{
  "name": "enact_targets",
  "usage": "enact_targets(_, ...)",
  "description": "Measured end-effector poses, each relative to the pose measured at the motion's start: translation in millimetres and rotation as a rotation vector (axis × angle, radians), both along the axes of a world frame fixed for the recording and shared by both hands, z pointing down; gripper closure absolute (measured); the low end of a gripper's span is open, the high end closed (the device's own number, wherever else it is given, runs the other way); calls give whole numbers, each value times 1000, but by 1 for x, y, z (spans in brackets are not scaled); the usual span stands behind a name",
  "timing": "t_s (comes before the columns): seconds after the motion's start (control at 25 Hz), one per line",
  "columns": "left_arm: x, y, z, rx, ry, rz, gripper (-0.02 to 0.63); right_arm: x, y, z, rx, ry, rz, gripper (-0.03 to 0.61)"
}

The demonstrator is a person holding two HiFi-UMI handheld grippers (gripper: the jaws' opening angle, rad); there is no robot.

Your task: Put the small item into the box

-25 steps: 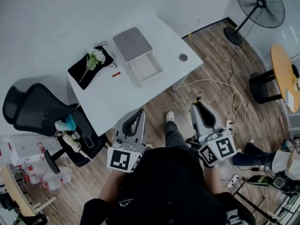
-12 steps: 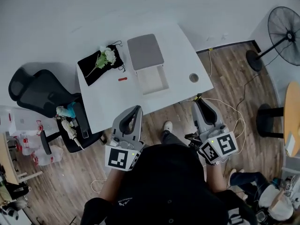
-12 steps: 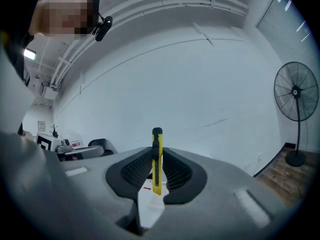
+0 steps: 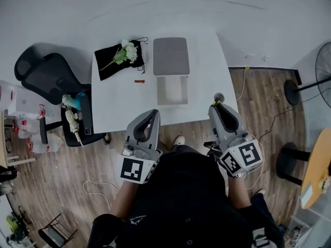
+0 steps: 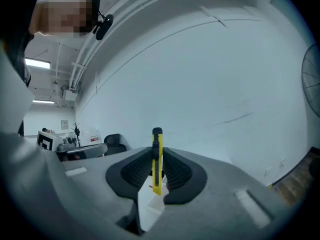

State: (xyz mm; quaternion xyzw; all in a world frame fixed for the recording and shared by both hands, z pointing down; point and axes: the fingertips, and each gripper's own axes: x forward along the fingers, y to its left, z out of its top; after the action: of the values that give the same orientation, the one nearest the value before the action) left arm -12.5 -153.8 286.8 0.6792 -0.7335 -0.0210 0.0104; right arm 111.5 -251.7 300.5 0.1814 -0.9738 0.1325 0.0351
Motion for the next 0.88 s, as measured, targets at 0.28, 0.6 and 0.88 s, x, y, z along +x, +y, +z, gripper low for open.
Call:
enact_targets(0.28, -16, 2, 9, -27, 31, -109, 609, -30, -14, 14, -24, 35, -113, 511)
enact_targets(0.6, -36, -8, 28, -38, 85, -138, 609, -78, -22, 45, -15, 128, -215, 511)
enact_targets(0.88, -64, -38, 54, -83, 165, -94, 609, -117, -31, 77, -7, 233, -234, 511)
